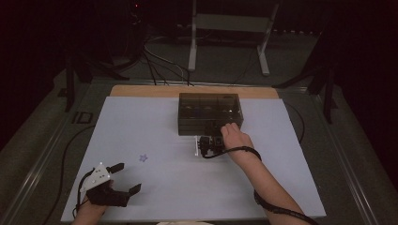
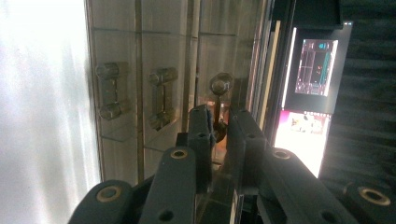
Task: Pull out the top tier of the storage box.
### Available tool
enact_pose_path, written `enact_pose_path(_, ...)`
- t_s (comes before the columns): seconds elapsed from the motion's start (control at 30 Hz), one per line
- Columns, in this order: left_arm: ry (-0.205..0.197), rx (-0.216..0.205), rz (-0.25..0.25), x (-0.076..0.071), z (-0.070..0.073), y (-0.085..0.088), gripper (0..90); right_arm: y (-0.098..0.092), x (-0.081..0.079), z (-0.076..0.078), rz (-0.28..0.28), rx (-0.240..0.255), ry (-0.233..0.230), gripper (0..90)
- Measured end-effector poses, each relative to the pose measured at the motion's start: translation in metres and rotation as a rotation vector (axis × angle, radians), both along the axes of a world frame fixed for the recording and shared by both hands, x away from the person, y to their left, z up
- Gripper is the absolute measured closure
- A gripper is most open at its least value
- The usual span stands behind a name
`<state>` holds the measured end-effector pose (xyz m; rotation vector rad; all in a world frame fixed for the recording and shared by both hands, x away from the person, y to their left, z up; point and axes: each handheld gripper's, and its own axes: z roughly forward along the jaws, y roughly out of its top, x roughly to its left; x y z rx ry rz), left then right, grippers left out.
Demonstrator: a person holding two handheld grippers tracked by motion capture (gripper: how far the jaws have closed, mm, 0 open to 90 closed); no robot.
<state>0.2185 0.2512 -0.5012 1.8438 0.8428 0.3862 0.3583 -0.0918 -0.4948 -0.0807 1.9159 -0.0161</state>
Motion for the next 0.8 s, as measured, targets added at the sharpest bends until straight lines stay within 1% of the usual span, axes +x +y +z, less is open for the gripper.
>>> enact_pose_path(0.07,0.000,0.000,0.000,0.000,0.000,0.000,0.1,0.000,-0.001,0.001,-0.002,0.005,0.001,81.2)
enact_pose_path(0.23,0.000,0.000,0.001,0.000,0.000,0.000,0.0,-0.001,-0.004,0.001,0.005,-0.004,-0.002,81.3)
enact_pose_path(0.3,0.001,0.000,0.000,0.000,0.000,0.000,0.1,-0.001,-0.006,0.000,0.006,0.002,-0.003,81.3)
enact_pose_path(0.4,0.000,0.000,0.000,0.000,0.000,0.000,0.1,-0.001,-0.008,0.002,0.009,-0.006,0.000,81.3)
enact_pose_path(0.53,0.000,0.000,0.000,0.000,0.000,0.000,0.0,-0.001,-0.013,0.003,0.014,-0.011,0.004,81.2)
enact_pose_path(0.6,0.001,0.001,0.000,0.000,0.000,0.000,0.1,-0.002,-0.015,0.002,0.016,-0.021,0.000,81.3)
enact_pose_path(0.63,0.001,0.001,0.000,0.000,0.000,0.000,0.0,-0.002,-0.016,0.003,0.018,-0.012,0.002,81.3)
enact_pose_path(0.73,0.001,0.000,0.000,0.000,0.000,0.000,0.1,-0.004,-0.020,0.004,0.023,-0.010,0.005,81.2)
enact_pose_path(0.8,0.001,0.001,0.000,0.000,0.000,0.000,0.1,-0.004,-0.024,0.004,0.025,-0.021,0.010,81.1)
